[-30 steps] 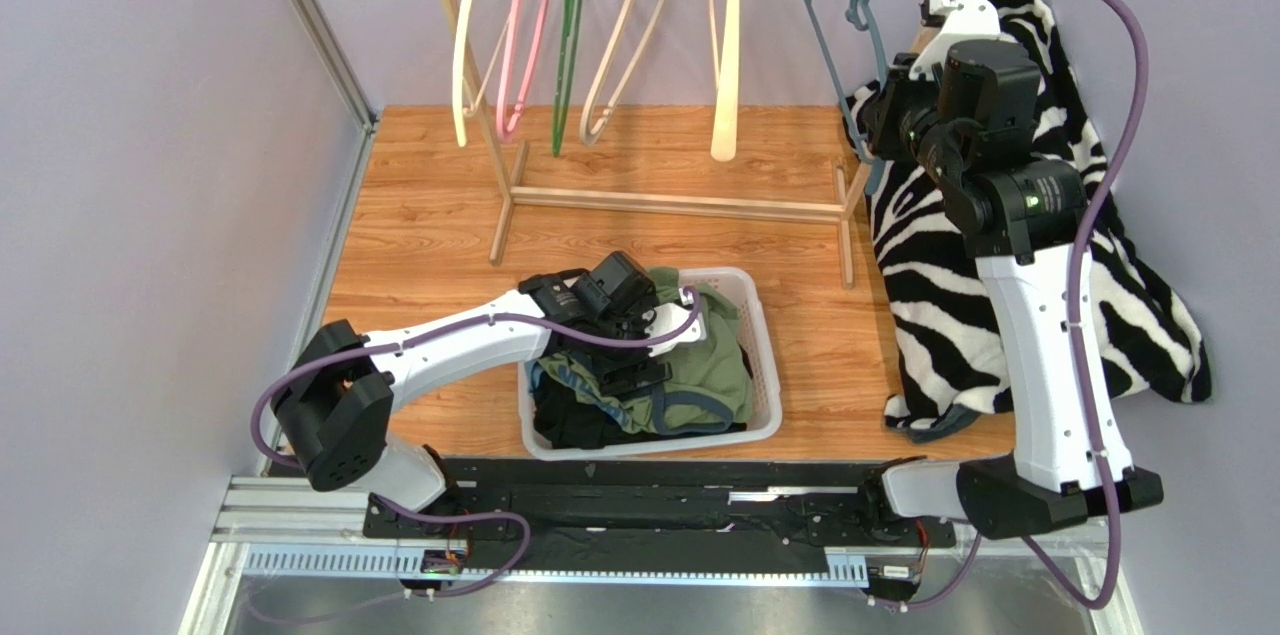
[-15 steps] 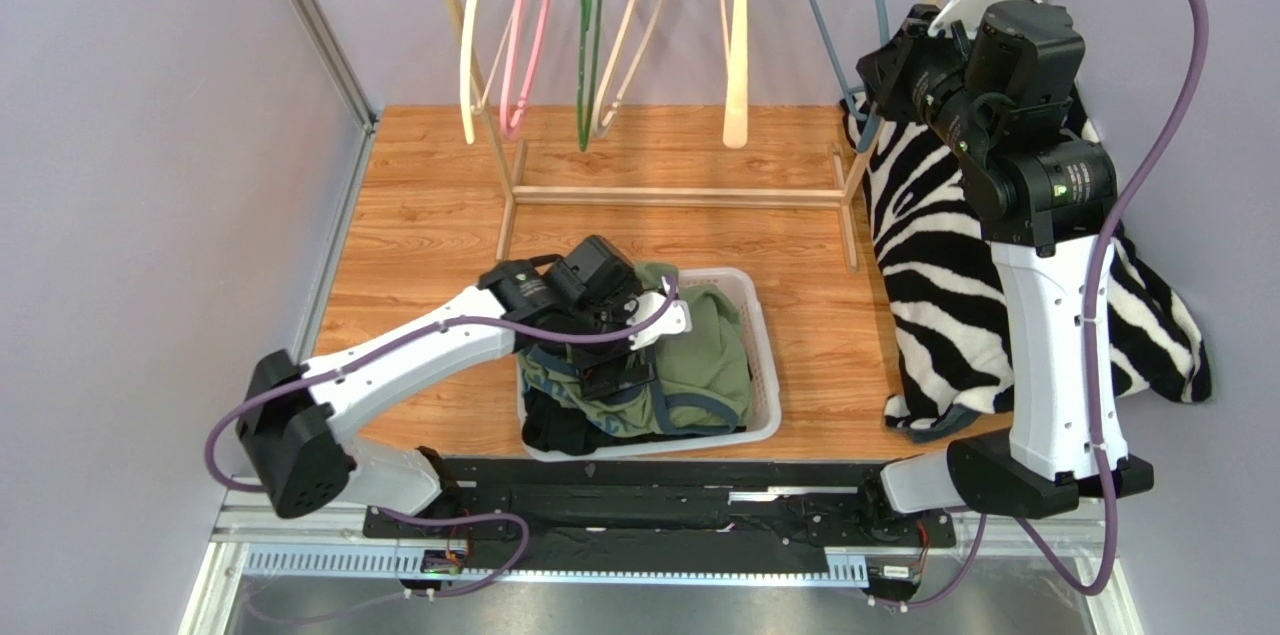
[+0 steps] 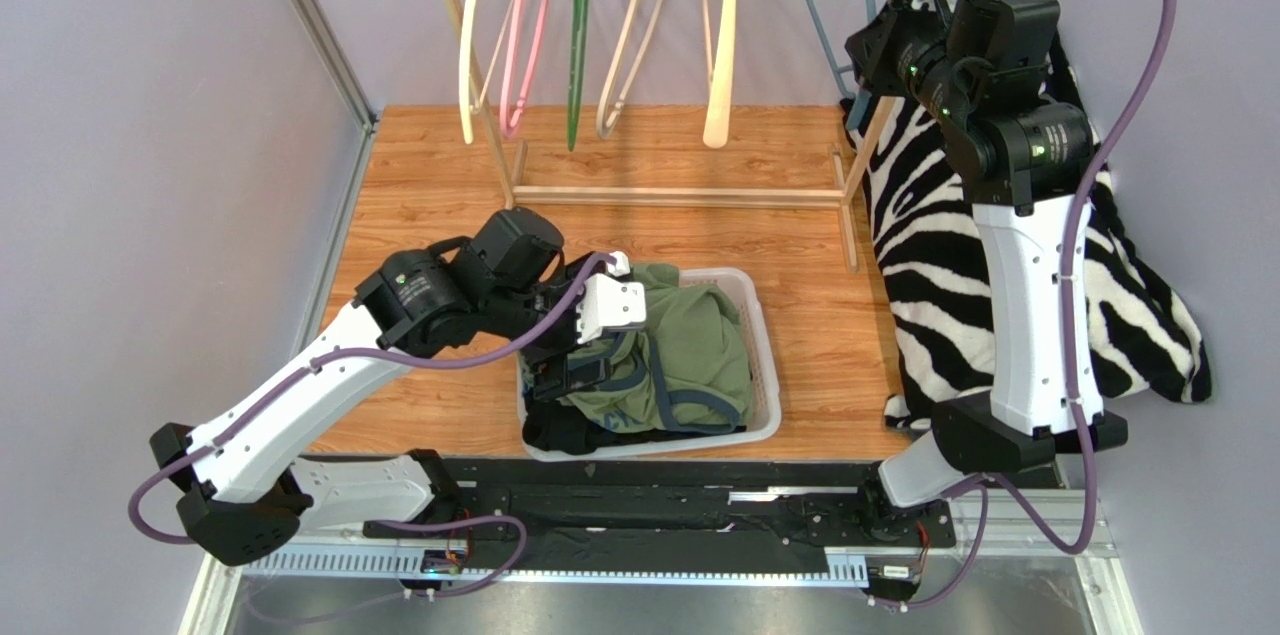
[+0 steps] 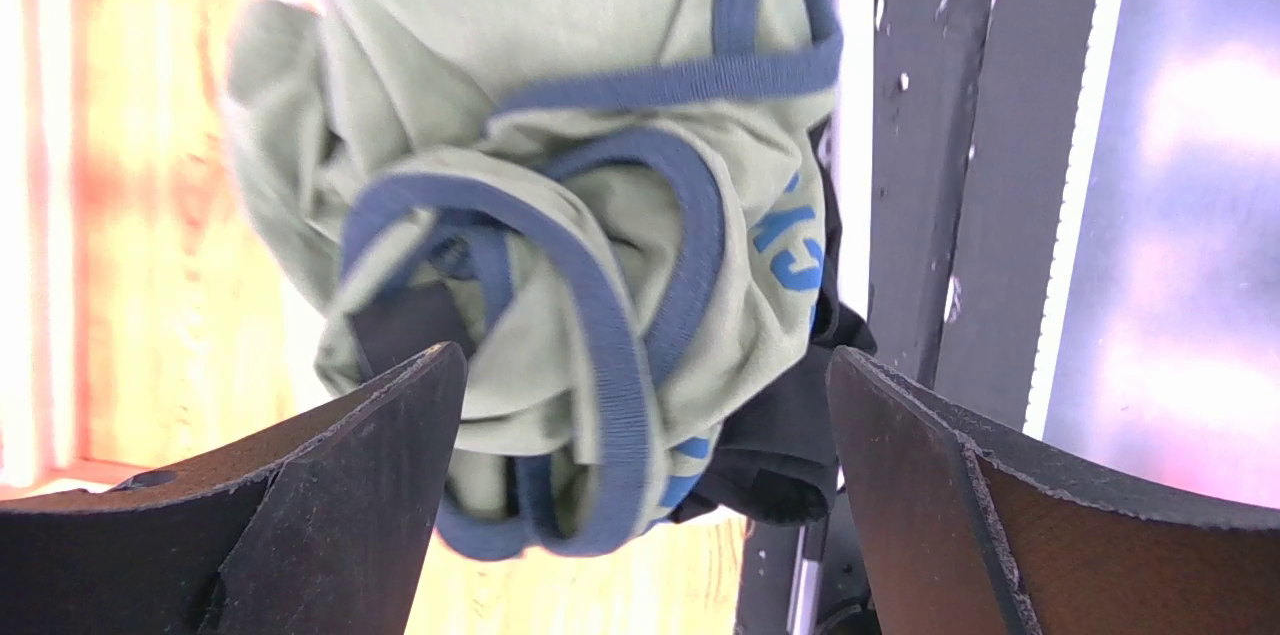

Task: Remove the tank top from the hanger
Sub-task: Place the hanger at the clothesline.

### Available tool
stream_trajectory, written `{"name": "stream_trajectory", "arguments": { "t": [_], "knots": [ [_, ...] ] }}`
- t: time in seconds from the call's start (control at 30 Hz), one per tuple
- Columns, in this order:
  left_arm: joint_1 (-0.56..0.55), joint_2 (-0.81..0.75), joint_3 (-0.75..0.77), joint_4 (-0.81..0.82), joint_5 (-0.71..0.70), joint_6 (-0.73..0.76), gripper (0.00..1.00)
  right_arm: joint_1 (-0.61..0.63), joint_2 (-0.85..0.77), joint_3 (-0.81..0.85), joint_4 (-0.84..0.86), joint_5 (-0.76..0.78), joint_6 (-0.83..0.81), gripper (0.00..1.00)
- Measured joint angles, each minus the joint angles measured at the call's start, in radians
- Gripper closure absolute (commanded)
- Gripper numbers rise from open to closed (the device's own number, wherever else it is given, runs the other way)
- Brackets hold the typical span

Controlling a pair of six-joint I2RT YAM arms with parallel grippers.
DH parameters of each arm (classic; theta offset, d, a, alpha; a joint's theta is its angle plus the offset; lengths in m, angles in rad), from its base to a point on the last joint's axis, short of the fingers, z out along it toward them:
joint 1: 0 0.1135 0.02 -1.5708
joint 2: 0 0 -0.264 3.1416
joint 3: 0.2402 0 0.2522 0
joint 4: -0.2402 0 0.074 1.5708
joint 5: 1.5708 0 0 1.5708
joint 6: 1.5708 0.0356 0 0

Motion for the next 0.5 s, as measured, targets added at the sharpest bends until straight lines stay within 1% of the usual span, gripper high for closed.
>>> {"name": "stream_trajectory", "arguments": {
  "t": [0.17,0.5],
  "knots": [
    [0.000,-0.002,0.076,-0.013,0.014,0.000,0.01,0.000,0.040,0.016,0.008,-0.001,0.000,1.00],
    [0.000,-0.028,0.108,-0.058,0.045,0.000,0.01,0.000,0.098,0.042,0.009,-0.005,0.000,1.00]
  ]
}}
